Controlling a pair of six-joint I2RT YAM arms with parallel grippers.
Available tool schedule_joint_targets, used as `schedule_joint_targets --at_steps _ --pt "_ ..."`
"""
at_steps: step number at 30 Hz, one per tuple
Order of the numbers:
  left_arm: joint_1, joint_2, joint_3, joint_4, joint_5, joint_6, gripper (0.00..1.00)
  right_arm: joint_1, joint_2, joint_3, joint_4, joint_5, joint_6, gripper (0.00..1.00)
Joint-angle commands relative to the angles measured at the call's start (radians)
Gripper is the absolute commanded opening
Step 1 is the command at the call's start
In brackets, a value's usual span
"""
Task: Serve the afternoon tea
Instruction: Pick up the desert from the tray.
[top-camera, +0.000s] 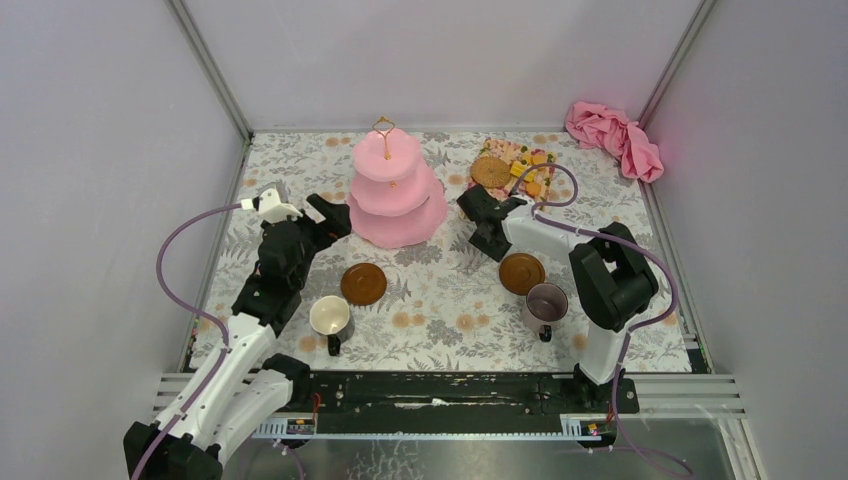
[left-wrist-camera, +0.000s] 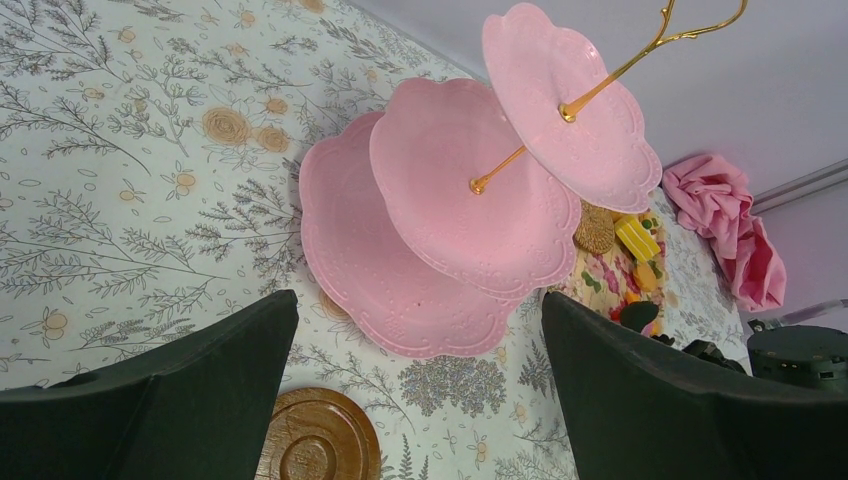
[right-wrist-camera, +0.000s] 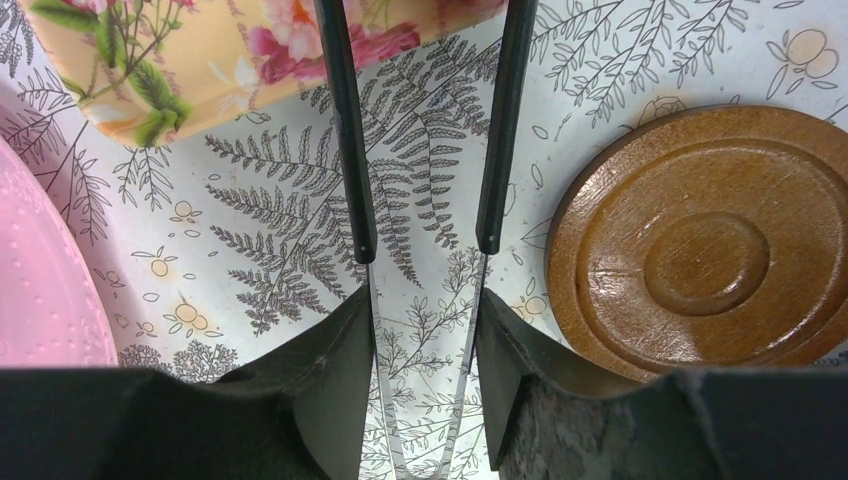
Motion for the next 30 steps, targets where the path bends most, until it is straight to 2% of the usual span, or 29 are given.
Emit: schedule_joint_targets --at_steps 1,14,30 --pt "0.008 -0.002 0.007 0.052 0.0 0.019 1.0 -0.003 -0.047 -0.01 0.014 -0.02 0.012 0.46" --pt "0.009 0.007 0.011 0.055 -0.007 0.025 1.0 -0.004 -0.026 0.01 0.006 -0.011 -0.034 0.45" --pt "0.016 0.014 0.009 0.055 0.004 0.02 1.0 -0.006 -0.082 -0.062 0.047 0.008 -0.114 0.33"
